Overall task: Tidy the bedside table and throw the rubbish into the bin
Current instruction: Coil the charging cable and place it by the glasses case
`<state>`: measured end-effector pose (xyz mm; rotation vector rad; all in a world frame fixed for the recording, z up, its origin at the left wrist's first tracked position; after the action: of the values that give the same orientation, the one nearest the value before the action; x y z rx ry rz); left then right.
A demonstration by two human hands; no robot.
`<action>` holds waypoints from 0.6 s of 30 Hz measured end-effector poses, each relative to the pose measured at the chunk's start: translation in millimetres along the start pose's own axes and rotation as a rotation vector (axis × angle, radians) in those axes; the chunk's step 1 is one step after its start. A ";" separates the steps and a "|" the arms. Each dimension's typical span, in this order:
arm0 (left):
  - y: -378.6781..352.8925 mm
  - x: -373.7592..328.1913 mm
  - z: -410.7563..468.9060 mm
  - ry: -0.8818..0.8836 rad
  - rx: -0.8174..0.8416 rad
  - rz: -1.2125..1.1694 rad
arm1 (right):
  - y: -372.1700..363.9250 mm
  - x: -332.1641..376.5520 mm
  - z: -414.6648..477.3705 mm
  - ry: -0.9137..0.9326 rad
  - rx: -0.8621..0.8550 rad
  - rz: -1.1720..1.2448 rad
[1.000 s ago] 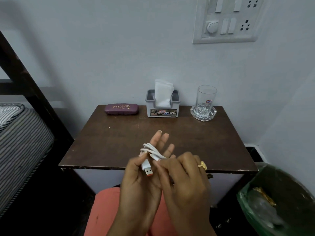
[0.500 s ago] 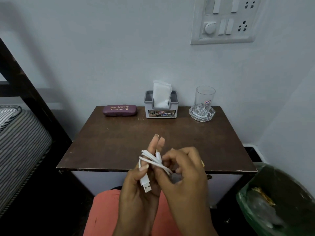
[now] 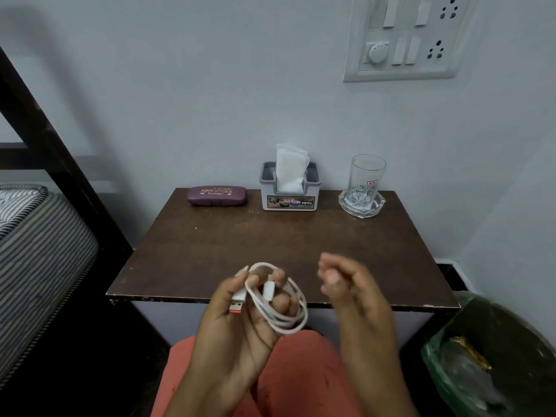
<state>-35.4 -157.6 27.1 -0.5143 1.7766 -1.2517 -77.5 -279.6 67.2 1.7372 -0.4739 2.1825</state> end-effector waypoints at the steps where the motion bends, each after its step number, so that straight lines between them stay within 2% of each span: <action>1: -6.1 3.3 0.6 0.055 0.024 -0.038 | -2.9 -7.4 6.8 -0.159 0.113 0.086; 3: -12.6 8.2 2.9 0.128 0.054 0.001 | -21.2 -17.8 4.3 -0.406 0.423 0.198; 4: -14.0 13.1 3.7 0.186 0.078 0.003 | -29.2 -17.5 1.2 -0.439 0.547 0.225; 6: -22.9 19.9 5.0 0.265 0.137 -0.023 | -33.1 -14.8 0.4 -0.417 0.612 0.228; 10: -10.0 9.5 17.8 0.297 0.114 0.031 | -28.7 -17.0 7.1 -0.406 0.571 0.245; 13: -6.1 4.3 21.8 0.305 0.102 0.126 | -24.6 -26.0 12.3 -0.387 0.479 0.206; 15: -1.6 1.7 20.3 0.260 0.034 0.144 | -16.0 -24.8 19.7 -0.269 0.346 0.066; 18: 5.2 0.7 18.1 0.186 -0.075 0.075 | -7.9 -9.1 23.5 0.043 0.186 -0.210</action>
<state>-19.9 -165.8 20.2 -0.3793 1.9863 -1.2175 -51.6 -283.2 63.8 1.7395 -0.0747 2.1646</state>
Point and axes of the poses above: each hand's wrist, its own z-axis towards the middle knuckle, its own y-axis out of the back of the hand, x = y × z, the point moved 8 cm from there along z, towards the middle knuckle, and after that the axes turned 3 degrees about -z, right-handed, at the moved point
